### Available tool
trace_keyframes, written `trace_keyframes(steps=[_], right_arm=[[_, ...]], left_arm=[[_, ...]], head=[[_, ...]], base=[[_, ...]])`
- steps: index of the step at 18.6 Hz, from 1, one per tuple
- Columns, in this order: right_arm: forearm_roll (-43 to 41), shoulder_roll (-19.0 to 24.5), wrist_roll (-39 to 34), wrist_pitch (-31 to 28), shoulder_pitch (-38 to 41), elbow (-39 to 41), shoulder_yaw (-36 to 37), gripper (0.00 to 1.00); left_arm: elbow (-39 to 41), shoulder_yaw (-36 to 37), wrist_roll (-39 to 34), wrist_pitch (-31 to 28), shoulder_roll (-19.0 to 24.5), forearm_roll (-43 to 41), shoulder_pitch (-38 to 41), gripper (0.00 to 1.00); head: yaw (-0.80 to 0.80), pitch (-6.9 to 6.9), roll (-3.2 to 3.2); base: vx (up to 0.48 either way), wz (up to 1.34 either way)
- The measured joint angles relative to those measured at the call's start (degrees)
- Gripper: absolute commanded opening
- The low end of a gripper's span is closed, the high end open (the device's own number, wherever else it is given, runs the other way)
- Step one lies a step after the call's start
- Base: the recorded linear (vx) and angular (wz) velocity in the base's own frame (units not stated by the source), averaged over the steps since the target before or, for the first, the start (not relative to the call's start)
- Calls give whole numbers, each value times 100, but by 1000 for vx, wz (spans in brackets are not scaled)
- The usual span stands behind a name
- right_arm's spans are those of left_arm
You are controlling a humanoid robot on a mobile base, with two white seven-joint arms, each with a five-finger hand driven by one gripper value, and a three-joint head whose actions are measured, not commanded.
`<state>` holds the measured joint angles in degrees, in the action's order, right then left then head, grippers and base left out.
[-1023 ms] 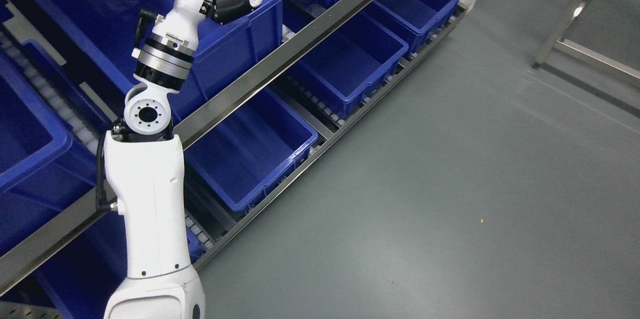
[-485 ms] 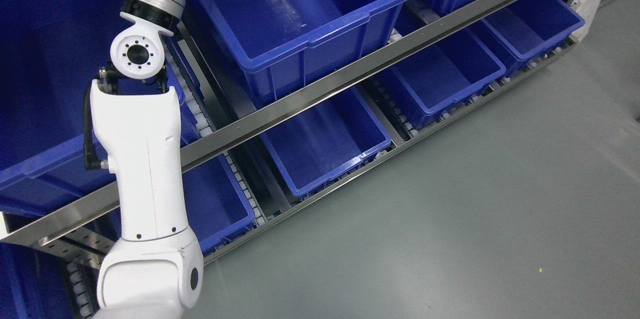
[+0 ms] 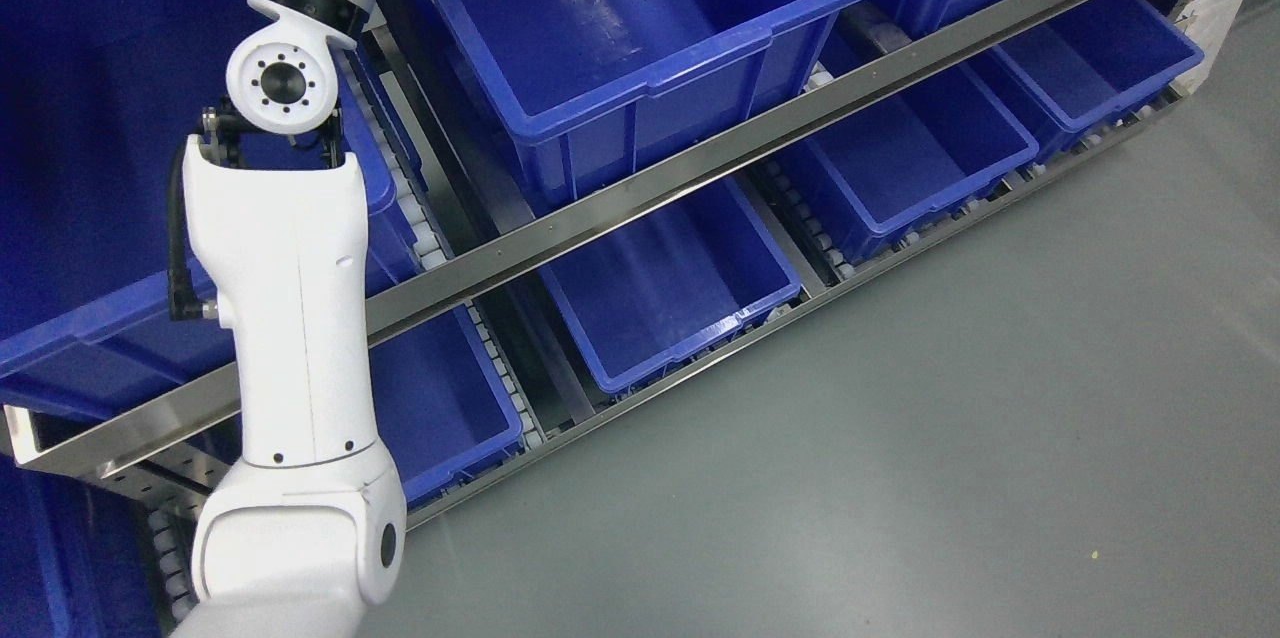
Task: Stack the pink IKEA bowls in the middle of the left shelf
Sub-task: 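Lower the bowls into the blue bin on the middle shelf and release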
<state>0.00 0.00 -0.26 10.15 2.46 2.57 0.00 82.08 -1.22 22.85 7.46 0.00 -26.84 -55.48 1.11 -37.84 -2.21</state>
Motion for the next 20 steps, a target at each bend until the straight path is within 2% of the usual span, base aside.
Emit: trace_keyframes(steps=[4, 7, 20], right_arm=[[0, 0, -1, 0, 0, 0, 0, 100], [0, 0, -1, 0, 0, -1, 0, 100], [0, 0, -1, 0, 0, 0, 0, 100]], left_arm=[[-133, 242, 984, -350, 0, -187, -41, 8], [-352, 401, 1362, -396, 0, -437, -108, 9], [-1338, 744, 1640, -438, 0, -910, -422, 12]], head=[[0, 0, 0], [0, 0, 0], [0, 0, 0]], base=[[0, 0], [0, 0], [0, 0]])
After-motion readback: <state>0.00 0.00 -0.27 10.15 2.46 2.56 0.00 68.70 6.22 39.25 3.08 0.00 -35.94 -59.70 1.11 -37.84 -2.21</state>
